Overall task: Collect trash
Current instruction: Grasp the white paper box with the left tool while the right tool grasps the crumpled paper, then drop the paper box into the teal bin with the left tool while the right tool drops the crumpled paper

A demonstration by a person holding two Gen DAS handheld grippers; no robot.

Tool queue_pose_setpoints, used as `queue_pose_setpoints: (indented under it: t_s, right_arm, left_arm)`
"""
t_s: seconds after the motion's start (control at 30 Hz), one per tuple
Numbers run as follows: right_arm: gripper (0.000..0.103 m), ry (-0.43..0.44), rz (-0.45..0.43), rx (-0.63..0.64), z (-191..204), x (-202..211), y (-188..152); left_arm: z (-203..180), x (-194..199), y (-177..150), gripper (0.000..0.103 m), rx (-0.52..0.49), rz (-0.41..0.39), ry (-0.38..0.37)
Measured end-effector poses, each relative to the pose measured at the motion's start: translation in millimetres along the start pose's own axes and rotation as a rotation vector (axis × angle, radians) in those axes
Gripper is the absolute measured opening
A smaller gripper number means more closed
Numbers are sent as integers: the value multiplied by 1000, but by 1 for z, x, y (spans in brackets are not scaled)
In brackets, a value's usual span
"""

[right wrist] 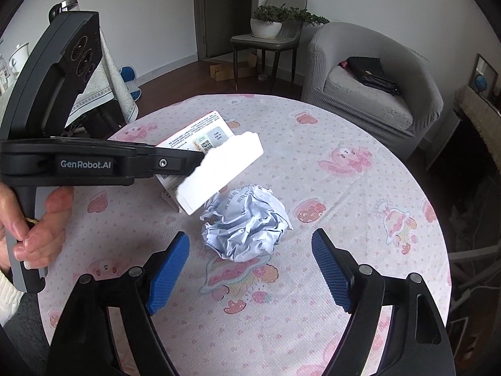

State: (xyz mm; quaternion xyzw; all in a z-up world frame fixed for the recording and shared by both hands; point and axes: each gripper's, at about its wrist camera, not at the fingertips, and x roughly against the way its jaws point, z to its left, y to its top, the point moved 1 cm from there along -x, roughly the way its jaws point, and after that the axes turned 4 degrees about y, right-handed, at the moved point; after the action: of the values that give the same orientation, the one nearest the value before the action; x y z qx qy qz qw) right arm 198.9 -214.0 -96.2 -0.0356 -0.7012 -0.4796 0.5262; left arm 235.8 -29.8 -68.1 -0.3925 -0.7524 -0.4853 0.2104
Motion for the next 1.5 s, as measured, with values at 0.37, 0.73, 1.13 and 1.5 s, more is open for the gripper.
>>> queue_pose_setpoints:
  t_s: [0.37, 0.73, 1.13, 1.5]
  right_arm:
    - [81, 24, 21, -28, 3, -17, 11]
    - [70, -66, 63, -150, 2, -30, 16]
    - [59, -24, -77, -315, 36, -23, 38]
    - [59, 77, -115, -278, 116, -32, 52]
  left_arm:
    - [-3, 16, 1, 1, -72, -25, 31]
    - [23, 46, -12, 1, -128, -54, 110]
    - [71, 94, -45, 1, -147, -83, 199]
    - [115, 141, -72, 1, -123, -123, 273]
